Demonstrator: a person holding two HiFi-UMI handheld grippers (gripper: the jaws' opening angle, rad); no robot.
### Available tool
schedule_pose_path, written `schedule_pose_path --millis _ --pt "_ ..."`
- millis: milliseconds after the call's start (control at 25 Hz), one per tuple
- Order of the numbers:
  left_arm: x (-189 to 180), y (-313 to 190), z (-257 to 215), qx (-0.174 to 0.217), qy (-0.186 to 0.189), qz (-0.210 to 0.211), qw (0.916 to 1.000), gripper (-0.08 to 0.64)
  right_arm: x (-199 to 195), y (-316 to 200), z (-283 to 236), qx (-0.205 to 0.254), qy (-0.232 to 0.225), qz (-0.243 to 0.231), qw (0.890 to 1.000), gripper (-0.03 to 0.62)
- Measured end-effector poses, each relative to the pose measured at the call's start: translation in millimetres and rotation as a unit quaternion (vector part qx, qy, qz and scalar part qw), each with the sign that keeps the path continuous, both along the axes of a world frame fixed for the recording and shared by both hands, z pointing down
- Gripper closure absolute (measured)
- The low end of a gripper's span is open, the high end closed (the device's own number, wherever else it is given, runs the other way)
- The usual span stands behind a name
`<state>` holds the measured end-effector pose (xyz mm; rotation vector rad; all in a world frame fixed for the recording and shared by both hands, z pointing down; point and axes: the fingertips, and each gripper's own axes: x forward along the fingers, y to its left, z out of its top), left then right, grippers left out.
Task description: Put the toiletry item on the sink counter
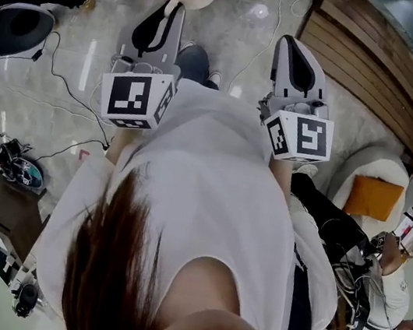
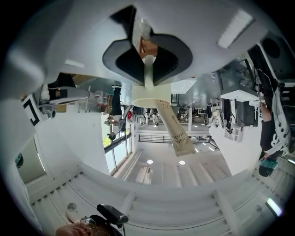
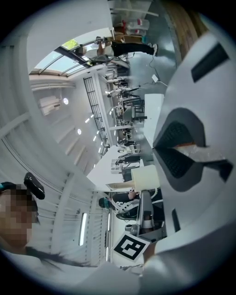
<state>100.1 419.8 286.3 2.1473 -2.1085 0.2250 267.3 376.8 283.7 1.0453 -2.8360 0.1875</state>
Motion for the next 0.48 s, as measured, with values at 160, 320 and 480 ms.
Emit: schedule_pose_path --millis 160,320,480 --pt "-8.3 -12.0 1.6 -0.001 0.002 0.001 1.0000 0.509 -7.2 -11.6 2.2 -0.003 0.004 0.001 1.000 0.588" --pt "-20.9 -31.3 1.2 0.000 0.004 0.009 0.9999 0.509 -19.9 -27.8 4.9 -0.007 0.006 0.009 1.000 0.588" --pt "-41.2 -55.3 -2.9 0.004 0.007 0.020 0.9998 0.509 -40.7 -49.2 -1.7 -0.004 0.013 0.019 1.000 0.588"
